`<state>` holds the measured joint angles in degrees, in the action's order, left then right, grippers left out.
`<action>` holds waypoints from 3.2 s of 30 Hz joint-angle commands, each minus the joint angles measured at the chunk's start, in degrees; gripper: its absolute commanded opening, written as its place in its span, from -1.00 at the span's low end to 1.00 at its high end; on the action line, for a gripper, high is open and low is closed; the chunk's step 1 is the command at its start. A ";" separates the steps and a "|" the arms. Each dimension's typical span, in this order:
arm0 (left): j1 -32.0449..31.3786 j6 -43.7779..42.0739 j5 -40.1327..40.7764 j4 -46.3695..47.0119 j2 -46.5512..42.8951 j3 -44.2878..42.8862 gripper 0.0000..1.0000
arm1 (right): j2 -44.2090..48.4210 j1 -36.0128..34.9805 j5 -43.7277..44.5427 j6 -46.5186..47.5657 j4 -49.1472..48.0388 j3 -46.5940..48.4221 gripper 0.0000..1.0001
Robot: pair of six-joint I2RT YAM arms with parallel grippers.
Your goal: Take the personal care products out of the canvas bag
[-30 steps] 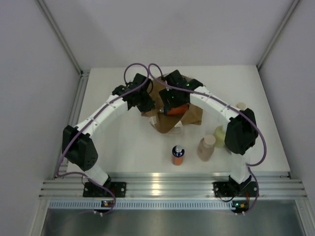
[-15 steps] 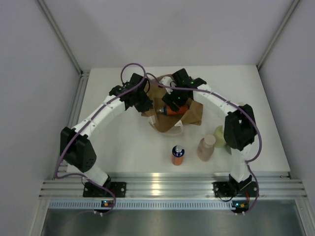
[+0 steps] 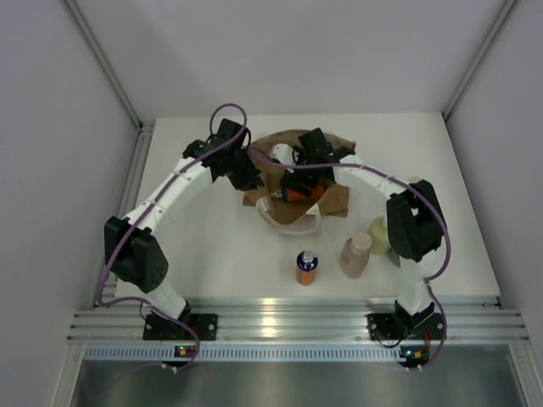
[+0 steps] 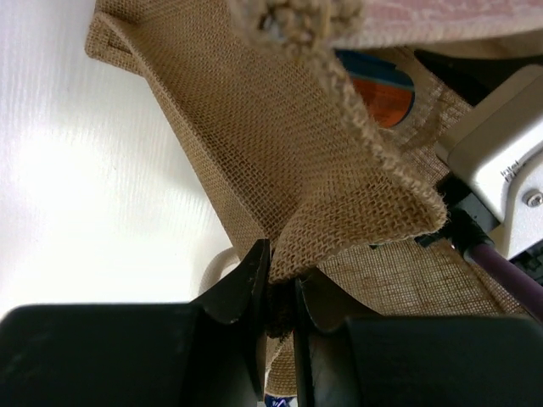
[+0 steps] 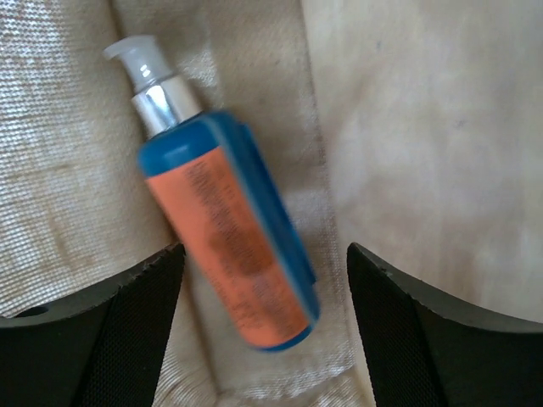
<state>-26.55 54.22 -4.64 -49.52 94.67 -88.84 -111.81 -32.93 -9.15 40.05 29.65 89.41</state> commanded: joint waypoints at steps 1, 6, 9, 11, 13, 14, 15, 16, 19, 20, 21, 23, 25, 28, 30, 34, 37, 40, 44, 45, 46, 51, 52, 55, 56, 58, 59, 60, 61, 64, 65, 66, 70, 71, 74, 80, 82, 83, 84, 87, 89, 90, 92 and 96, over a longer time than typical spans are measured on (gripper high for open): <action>-0.09 -1.13 -3.35 -4.54 -0.10 -1.07 -1.00 | -2.09 0.14 -2.54 5.38 -4.16 3.84 0.52; 0.18 -0.95 -3.62 -4.53 -0.45 -0.90 -1.00 | -6.05 0.23 -4.65 10.56 -0.21 6.92 0.58; 0.97 -1.31 -3.97 -4.54 -0.02 -1.16 -1.00 | -8.59 0.15 -4.91 12.15 2.07 7.98 0.58; 2.02 -1.48 -4.23 -4.54 -0.02 -1.42 -1.00 | -10.08 0.23 -5.27 13.03 3.30 8.15 0.56; 2.98 -1.92 -4.50 -4.54 -0.28 -1.69 -1.00 | -11.14 0.23 -5.44 13.12 3.84 7.80 0.55; 3.34 -2.10 -4.84 -4.54 -0.19 -1.78 -1.00 | -11.58 0.15 -6.31 13.30 4.27 7.63 0.54; 3.52 -2.45 -5.02 -4.54 -0.10 -2.04 -1.00 | -11.76 0.14 -6.84 13.47 4.80 7.71 0.54; 3.95 -2.88 -5.11 -4.54 -0.02 -2.13 -1.00 | -11.94 0.06 -7.28 13.39 6.28 7.89 0.54; 4.83 -4.03 -5.90 -5.41 0.77 -3.01 -1.00 | -12.29 -0.38 -9.05 14.61 8.14 7.01 0.53; 5.01 -4.12 -6.16 -5.33 0.86 -3.10 -1.00 | -12.55 -0.47 -9.39 14.70 8.14 6.31 0.53; 5.10 -4.03 -5.99 -5.33 0.78 -3.18 -1.00 | -13.08 -0.47 -9.48 14.44 8.14 6.31 0.53; 5.28 -3.86 -6.08 -5.41 0.78 -3.53 -1.00 | -15.10 -1.26 -5.48 14.87 7.89 7.09 0.47; 5.28 -3.42 -6.34 -5.33 0.69 -3.80 -1.00 | -16.85 -2.22 -3.08 14.00 7.27 8.23 0.35; 5.28 -2.98 -6.52 -5.24 0.43 -3.80 -1.00 | -18.00 -2.58 -2.54 12.60 6.39 10.43 -0.01; 5.28 -2.63 -6.69 -5.33 -0.01 -3.45 -1.00 | -18.44 -2.76 -2.11 12.68 5.95 11.32 -0.05; 5.28 -2.36 -6.34 -5.33 -0.54 -2.57 -1.00 | -18.10 -2.76 -2.62 11.54 5.51 12.19 -0.73; 5.36 -2.10 -5.55 -5.24 -0.98 -1.52 -1.00 | -16.78 -2.67 -3.42 8.74 4.98 13.86 -1.00; 5.28 -1.75 -5.11 -5.24 -0.98 -0.64 -1.00 | -14.50 -2.14 -5.08 4.26 3.85 15.88 -1.00; 5.28 -0.69 -4.15 -5.33 -0.54 -0.81 -1.00 | -9.40 -0.74 -8.25 0.12 -2.56 14.49 -1.00; 5.36 -0.43 -3.97 -5.24 -0.46 -1.07 -1.00 | -8.43 -0.47 -8.78 -0.41 -3.54 14.31 -1.00; 5.36 0.09 -3.62 -5.24 -0.37 -1.60 -1.00 | -7.12 0.31 -9.83 -1.02 -4.68 14.22 -1.00; 5.36 1.24 -2.74 -5.24 0.25 -3.09 -1.00 | -4.91 2.43 -11.86 -3.49 -6.88 14.92 -1.00; 5.36 1.16 -2.65 -5.24 0.51 -3.27 -1.00 | -4.04 2.52 -12.64 -3.66 -6.97 14.83 -1.00; 5.36 1.59 -2.39 -5.33 0.60 -3.53 -1.00 | -1.93 3.48 -14.14 -5.16 -8.64 13.61 -1.00; 5.36 1.77 -2.30 -5.24 0.69 -3.45 -1.00 | -1.31 3.66 -14.49 -6.20 -9.43 12.64 -1.00; 5.36 1.77 -2.21 -5.24 0.78 -3.80 -1.00 | 0.70 4.19 -16.15 -7.44 -12.06 11.67 -1.00; 5.36 1.77 -2.21 -5.33 1.12 -3.80 -1.00 | 1.24 4.36 -16.51 -9.01 -13.29 10.45 -1.00; 5.28 1.77 -2.12 -5.33 1.21 -3.97 -1.00 | 2.37 4.54 -16.95 -9.72 -14.35 9.92 -1.00; 5.36 1.77 -2.21 -5.24 1.30 -3.97 -1.00 | 2.91 4.71 -17.65 -10.43 -15.75 9.74 -1.00; 5.28 1.95 -2.30 -5.24 1.83 -4.41 -1.00 | 4.92 5.15 -19.93 -13.94 -18.82 8.33 -1.00; 5.36 1.86 -2.21 -5.33 2.00 -4.59 -1.00 | 5.54 5.15 -20.73 -14.47 -19.71 7.46 -1.00; 5.36 1.86 -2.21 -5.33 2.18 -5.03 -1.00 | 6.77 5.50 -21.78 -15.35 -20.76 6.84 -1.00; 5.28 2.03 -1.68 -5.24 2.62 -5.73 -1.00 | 9.76 6.29 -25.73 -20.43 -26.82 2.46 -1.00; 5.36 2.12 -1.60 -5.33 2.80 -5.82 -1.00 | 10.55 6.64 -26.44 -22.02 -31.71 1.31 -1.00; 5.28 2.56 -1.51 -5.33 2.97 -6.17 -1.00 | 13.80 7.96 -28.47 -29.22 -39.81 -3.61 -1.00; 5.45 5.63 -1.16 -5.24 2.97 -6.35 -1.00 | 18.82 9.90 -30.14 -43.03 -59.34 -9.34 -1.00; 5.54 6.51 -0.81 -5.33 2.62 -6.44 -1.00 | 20.05 10.51 -30.14 -47.84 -65.31 -10.12 -1.00; 5.54 6.86 -0.72 -5.33 2.53 -6.52 -1.00 | 20.40 10.95 -30.14 -49.96 -67.59 -10.30 -1.00; 5.54 7.56 -0.46 -5.33 2.36 -6.61 -1.00 | 20.92 11.74 -30.14 -52.07 -70.05 -10.39 -1.00; 5.89 8.27 0.51 -5.33 2.01 -6.70 -1.00 | 22.59 13.67 -29.00 -58.14 -76.48 -10.04 -1.00; 6.15 8.27 0.69 -5.33 1.74 -7.14 -1.00 | 24.00 15.08 -26.98 -61.23 -81.49 -11.61 -1.00; 6.33 8.19 0.69 -5.41 1.66 -7.40 -1.00 | 25.75 16.56 -26.11 -62.19 -82.81 -12.58 -1.00; 6.42 7.93 1.39 -5.41 1.39 -8.28 -0.95 | 28.82 19.11 -24.25 -62.03 -84.22 -15.92 -1.00; 6.33 7.75 3.40 -5.33 0.51 -9.42 -0.98 | 34.70 24.03 -23.11 -62.99 -86.07 -23.03 -1.00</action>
<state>-20.67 61.04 -4.69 -54.50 97.03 -95.64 -83.61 -12.34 -34.11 -20.12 -42.65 68.51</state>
